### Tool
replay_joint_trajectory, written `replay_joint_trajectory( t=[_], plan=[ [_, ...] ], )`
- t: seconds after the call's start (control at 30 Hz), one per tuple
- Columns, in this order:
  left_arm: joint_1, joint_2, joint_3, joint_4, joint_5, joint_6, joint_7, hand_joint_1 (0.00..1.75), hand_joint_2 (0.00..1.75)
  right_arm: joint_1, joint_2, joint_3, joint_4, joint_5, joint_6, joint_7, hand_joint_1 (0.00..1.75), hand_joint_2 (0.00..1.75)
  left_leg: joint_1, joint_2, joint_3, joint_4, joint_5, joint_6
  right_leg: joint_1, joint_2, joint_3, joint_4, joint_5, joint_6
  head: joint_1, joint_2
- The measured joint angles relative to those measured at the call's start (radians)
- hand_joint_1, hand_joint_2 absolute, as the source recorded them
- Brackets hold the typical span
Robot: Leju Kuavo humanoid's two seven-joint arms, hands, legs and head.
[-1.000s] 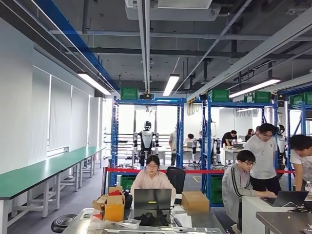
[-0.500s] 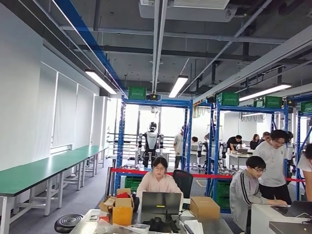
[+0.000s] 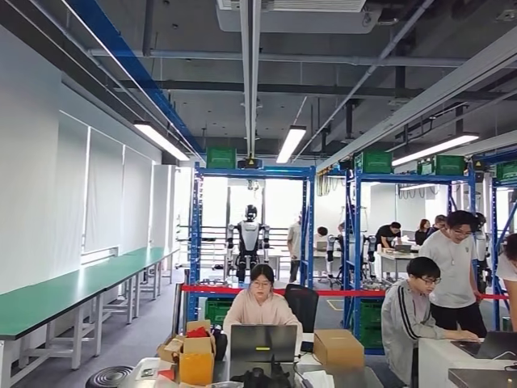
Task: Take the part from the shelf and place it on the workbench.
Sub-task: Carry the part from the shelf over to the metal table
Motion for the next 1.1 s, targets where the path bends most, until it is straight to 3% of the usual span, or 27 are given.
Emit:
replay_joint_trajectory(
  t=[0.03, 0.1, 0.13, 0.2, 0.27, 0.3, 0.37, 0.47, 0.5, 0.53, 0.57, 0.6, 0.67, 0.73, 0.83, 0.9, 0.97, 1.0, 1.03, 1.1],
  plan=[
    [0.002, 0.001, 0.000, 0.000, 0.000, 0.000, 0.000, 0.00, 1.75, 0.004, 0.001, -0.001, 0.000, -0.008, 0.003, 0.003, 1.75, 1.75, 0.003, 0.000, -0.002, -0.020, 0.026, -0.008, -0.004, 0.003, 0.007, 0.001, -0.006, 0.005, 0.000, 0.000],
    [0.004, 0.001, 0.000, 0.000, 0.000, 0.000, 0.000, 0.00, 1.75, 0.008, 0.004, -0.004, 0.001, -0.033, 0.012, 0.011, 1.75, 1.75, 0.012, -0.008, 0.032, -0.130, 0.107, -0.026, -0.012, 0.011, 0.022, 0.007, -0.022, 0.020, 0.000, 0.000],
    [0.005, 0.001, 0.000, 0.000, 0.000, 0.000, 0.000, 0.00, 1.75, 0.008, 0.005, -0.006, 0.003, -0.044, 0.018, 0.014, 1.75, 1.75, 0.014, -0.016, 0.050, -0.183, 0.124, -0.028, -0.015, 0.016, 0.025, 0.014, -0.030, 0.029, 0.000, 0.000],
    [0.008, 0.000, 0.000, 0.000, 0.000, 0.000, 0.000, 0.00, 1.75, 0.010, 0.009, -0.009, 0.006, -0.059, 0.027, 0.019, 1.75, 1.75, 0.012, -0.028, 0.066, -0.223, 0.126, -0.013, -0.017, 0.025, 0.021, 0.027, -0.043, 0.044, 0.000, 0.000],
    [0.010, 0.001, 0.000, 0.000, 0.000, 0.000, 0.000, 0.00, 1.75, 0.013, 0.011, -0.013, 0.009, -0.065, 0.031, 0.023, 1.75, 1.75, 0.008, -0.020, 0.069, -0.222, 0.125, 0.012, -0.019, 0.032, 0.018, 0.033, -0.049, 0.052, 0.000, 0.001],
    [0.009, 0.001, 0.000, 0.000, 0.000, 0.001, 0.000, 0.00, 1.75, 0.015, 0.011, -0.017, 0.009, -0.066, 0.031, 0.026, 1.75, 1.75, 0.008, -0.015, 0.073, -0.222, 0.123, 0.019, -0.020, 0.029, 0.016, 0.043, -0.052, 0.055, 0.000, 0.001],
    [0.006, 0.001, 0.001, 0.000, 0.000, 0.000, 0.000, 0.00, 1.75, 0.013, 0.011, -0.023, 0.010, -0.068, 0.031, 0.030, 1.75, 1.75, 0.009, -0.008, 0.083, -0.224, 0.118, 0.029, -0.022, 0.019, -0.022, 0.116, -0.073, 0.061, 0.000, 0.001],
    [0.005, 0.001, 0.001, 0.000, 0.000, 0.000, -0.001, 0.00, 1.75, 0.016, 0.012, -0.028, 0.012, -0.065, 0.023, 0.038, 1.75, 1.75, 0.004, -0.002, 0.098, -0.225, 0.102, 0.038, -0.022, 0.007, -0.144, 0.311, -0.136, 0.066, 0.000, 0.000],
    [0.005, 0.001, 0.002, 0.000, 0.000, 0.000, -0.001, 0.00, 1.75, 0.018, 0.012, -0.029, 0.014, -0.062, 0.019, 0.041, 1.75, 1.75, 0.002, -0.002, 0.105, -0.225, 0.095, 0.039, -0.021, 0.006, -0.171, 0.340, -0.136, 0.064, 0.000, 0.000],
    [0.006, 0.001, 0.002, 0.000, 0.000, 0.000, -0.001, 0.00, 1.75, 0.019, 0.012, -0.029, 0.015, -0.059, 0.017, 0.045, 1.75, 1.75, 0.000, -0.001, 0.115, -0.225, 0.088, 0.040, -0.019, 0.006, -0.181, 0.332, -0.115, 0.059, 0.000, 0.000],
    [0.006, 0.001, 0.002, 0.000, 0.000, 0.000, -0.001, 0.00, 1.75, 0.020, 0.012, -0.030, 0.016, -0.057, 0.015, 0.049, 1.75, 1.75, -0.003, -0.002, 0.126, -0.226, 0.081, 0.040, -0.015, 0.006, -0.173, 0.286, -0.075, 0.051, 0.000, 0.000],
    [0.006, 0.001, 0.002, 0.000, 0.000, 0.000, -0.001, 0.00, 1.75, 0.019, 0.012, -0.030, 0.017, -0.056, 0.014, 0.051, 1.75, 1.75, -0.004, -0.002, 0.136, -0.228, 0.074, 0.040, -0.008, 0.005, -0.153, 0.217, -0.026, 0.039, 0.000, 0.000],
    [0.006, -0.003, 0.003, 0.001, 0.000, 0.000, -0.004, 0.00, 1.75, 0.015, 0.011, -0.031, 0.019, -0.057, 0.014, 0.052, 1.75, 1.75, -0.005, -0.002, 0.150, -0.234, 0.063, 0.036, 0.006, -0.001, -0.117, 0.104, 0.025, 0.014, 0.000, 0.000],
    [0.007, -0.007, 0.003, 0.001, 0.000, 0.000, -0.006, 0.00, 1.75, 0.012, 0.011, -0.032, 0.021, -0.058, 0.014, 0.052, 1.75, 1.75, -0.002, 0.000, 0.159, -0.239, 0.062, 0.026, 0.015, -0.004, -0.103, 0.065, 0.022, 0.001, 0.000, 0.001],
    [0.006, -0.007, 0.003, 0.001, 0.000, 0.000, -0.007, 0.00, 1.75, 0.010, 0.013, -0.032, 0.020, -0.062, 0.010, 0.051, 1.75, 1.75, -0.001, 0.004, 0.170, -0.221, 0.056, 0.016, 0.010, 0.001, -0.069, 0.035, 0.022, -0.003, -0.001, 0.001],
    [0.003, -0.006, 0.004, 0.001, 0.000, 0.000, -0.008, 0.00, 1.75, 0.009, 0.017, -0.032, 0.019, -0.065, 0.006, 0.051, 1.75, 1.75, -0.001, 0.004, 0.127, -0.137, 0.022, 0.013, 0.005, 0.001, -0.048, 0.024, 0.017, -0.005, -0.001, 0.000],
    [0.003, -0.003, 0.006, 0.001, 0.000, 0.001, -0.009, 0.00, 1.75, 0.011, 0.019, -0.032, 0.020, -0.067, 0.003, 0.052, 1.75, 1.75, -0.001, 0.004, 0.045, -0.018, -0.023, 0.007, 0.004, 0.004, -0.037, 0.023, 0.005, -0.007, 0.000, 0.000],
    [0.005, -0.002, 0.007, 0.001, 0.000, 0.001, -0.009, 0.00, 1.75, 0.015, 0.019, -0.032, 0.021, -0.067, 0.002, 0.052, 1.75, 1.75, 0.000, 0.004, 0.014, 0.016, -0.031, 0.002, 0.004, 0.006, -0.030, 0.023, -0.002, -0.006, 0.000, 0.000],
    [0.007, -0.002, 0.007, 0.001, 0.000, 0.002, -0.009, 0.00, 1.75, 0.018, 0.019, -0.032, 0.021, -0.068, 0.001, 0.052, 1.75, 1.75, 0.001, 0.004, -0.002, 0.017, -0.019, -0.002, 0.003, 0.007, -0.021, 0.023, -0.010, -0.004, 0.000, 0.000],
    [0.009, -0.001, 0.008, 0.001, 0.000, 0.002, -0.009, 0.00, 1.75, 0.022, 0.020, -0.032, 0.021, -0.069, 0.000, 0.052, 1.75, 1.75, 0.005, 0.004, 0.011, -0.075, 0.066, -0.009, 0.000, 0.009, 0.005, 0.024, -0.029, 0.003, 0.000, 0.000]
  ],
)
